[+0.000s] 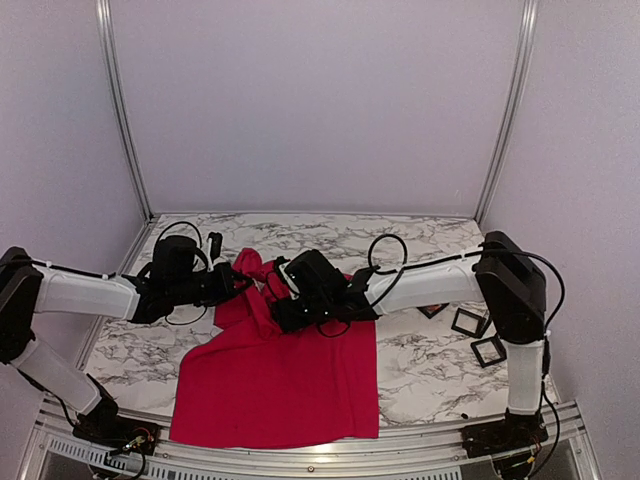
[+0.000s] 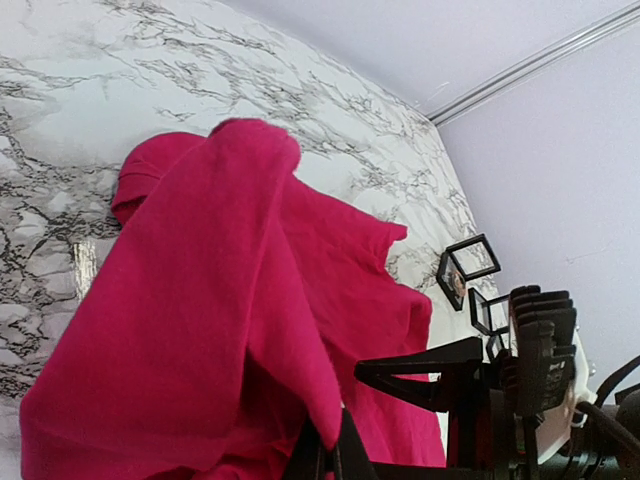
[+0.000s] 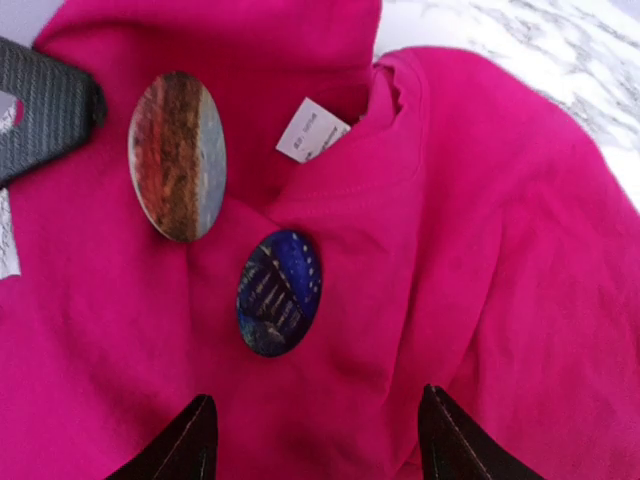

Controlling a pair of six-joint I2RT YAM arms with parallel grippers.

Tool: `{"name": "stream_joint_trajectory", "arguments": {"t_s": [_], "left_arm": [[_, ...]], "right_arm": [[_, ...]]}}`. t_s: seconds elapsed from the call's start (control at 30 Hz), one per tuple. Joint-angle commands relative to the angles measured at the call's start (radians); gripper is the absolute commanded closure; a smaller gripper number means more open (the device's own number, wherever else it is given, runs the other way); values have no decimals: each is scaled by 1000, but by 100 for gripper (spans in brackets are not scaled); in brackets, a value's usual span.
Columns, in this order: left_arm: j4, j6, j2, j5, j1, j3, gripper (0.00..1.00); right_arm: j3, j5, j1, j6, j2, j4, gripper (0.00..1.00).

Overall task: Remove the brooch from the garment
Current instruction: Pick up the flattened clothing from the center of the board, then pick up the brooch from the flattened clothing.

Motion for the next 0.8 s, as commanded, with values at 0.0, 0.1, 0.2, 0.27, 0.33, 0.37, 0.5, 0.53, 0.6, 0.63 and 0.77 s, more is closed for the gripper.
{"name": "stream_joint_trajectory", "arguments": {"t_s": [0.0,0.1,0.2,0.27,0.33,0.37,0.5,0.53,0.6,0.63,0.77], "left_arm": [[146,-11,-34,101,3,-29,100],[183,-16,-45,124,3,-39,100],[210,-16,-49,147,3,-44,100],[223,-19,-50,166,3,-42,100],[237,-22,-48,184,3,-39,100],[245,-26,-46,192,3,-39,100],[257,-33,-45,208,3,-34,100],[259,-36,-45,212,3,-33,100],[259,-38,-46,221,3,-30,100],[257,-38,-47,221,3,-28,100],[252,-38,-47,225,3,-23,100]], "right_arm": [[-41,48,-1,-10,-123,68,34],[-72,37,-7,-11,-180,108,34],[-79,14,-19,-7,-207,127,36],[-71,5,-23,-9,-210,151,39],[-51,4,-25,-16,-198,151,43],[-38,4,-25,-22,-187,149,45],[-6,-1,-25,-42,-150,153,50],[-3,2,-26,-45,-142,157,51],[4,12,-25,-50,-129,162,52],[7,13,-25,-56,-124,168,53],[7,3,-25,-65,-114,186,54]]}}
